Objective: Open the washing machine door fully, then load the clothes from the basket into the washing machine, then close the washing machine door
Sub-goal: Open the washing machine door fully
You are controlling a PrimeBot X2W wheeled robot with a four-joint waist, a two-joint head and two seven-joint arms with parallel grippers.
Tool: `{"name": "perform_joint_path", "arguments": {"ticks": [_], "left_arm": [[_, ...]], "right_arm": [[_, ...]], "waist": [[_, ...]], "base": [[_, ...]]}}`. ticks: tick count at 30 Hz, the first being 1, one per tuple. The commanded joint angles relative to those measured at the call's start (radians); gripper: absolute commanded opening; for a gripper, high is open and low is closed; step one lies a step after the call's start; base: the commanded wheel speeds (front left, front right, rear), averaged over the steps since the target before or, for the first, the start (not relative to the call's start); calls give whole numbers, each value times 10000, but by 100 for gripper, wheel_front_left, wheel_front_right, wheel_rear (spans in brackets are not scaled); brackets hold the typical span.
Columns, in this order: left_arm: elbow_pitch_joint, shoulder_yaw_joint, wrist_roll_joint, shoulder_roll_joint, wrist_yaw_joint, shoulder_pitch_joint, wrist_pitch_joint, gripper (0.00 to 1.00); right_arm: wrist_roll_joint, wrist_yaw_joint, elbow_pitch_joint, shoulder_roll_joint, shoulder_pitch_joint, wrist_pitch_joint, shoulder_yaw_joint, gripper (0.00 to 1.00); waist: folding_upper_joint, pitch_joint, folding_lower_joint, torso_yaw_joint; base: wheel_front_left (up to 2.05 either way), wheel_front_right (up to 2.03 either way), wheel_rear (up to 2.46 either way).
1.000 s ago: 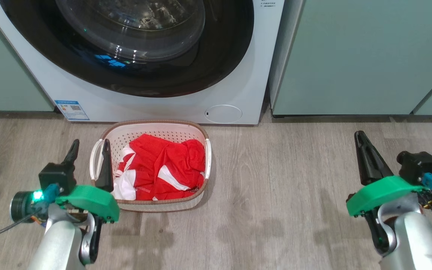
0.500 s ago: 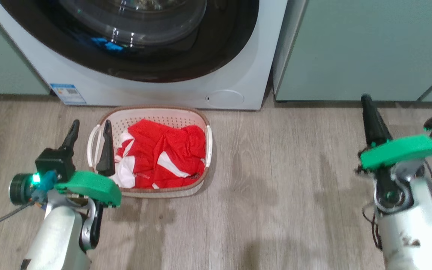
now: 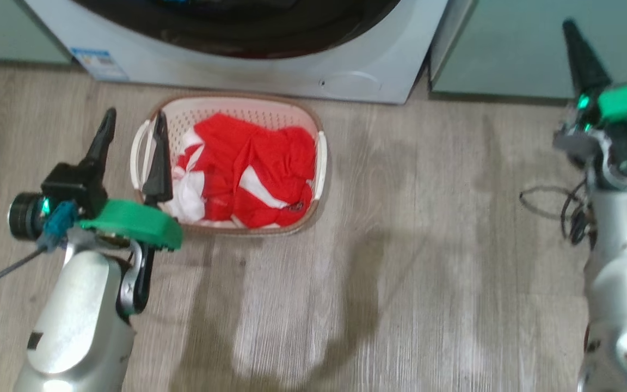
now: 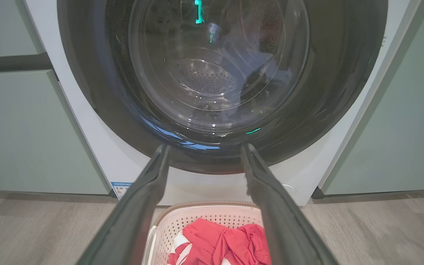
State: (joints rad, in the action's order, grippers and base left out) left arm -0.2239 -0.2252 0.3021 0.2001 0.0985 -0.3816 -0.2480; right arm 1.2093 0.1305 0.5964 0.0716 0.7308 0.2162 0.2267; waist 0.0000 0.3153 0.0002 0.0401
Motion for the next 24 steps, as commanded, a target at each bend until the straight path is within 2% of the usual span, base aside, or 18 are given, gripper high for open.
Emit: {"name": "perform_joint_path", "arguments": {"ticks": [1, 16, 24], "left_arm": [[368, 298, 61, 170, -71, -457, -97, 100], [307, 190, 8, -101, -305, -1362, -132, 100], [373, 158, -101, -261, -369, -1513, -135, 100]], "right_arm": [[114, 2, -218, 56, 566, 132, -110, 0], [68, 2, 2043, 181, 4460, 1533, -122, 0], [-212, 2, 2889, 97, 5815, 1958, -349, 0]], "waist": [[0, 392, -2, 221], [0, 1593, -2, 699], [0, 1950, -2, 867]], "base": [[0, 0, 0], [0, 0, 0], [0, 0, 0]]}}
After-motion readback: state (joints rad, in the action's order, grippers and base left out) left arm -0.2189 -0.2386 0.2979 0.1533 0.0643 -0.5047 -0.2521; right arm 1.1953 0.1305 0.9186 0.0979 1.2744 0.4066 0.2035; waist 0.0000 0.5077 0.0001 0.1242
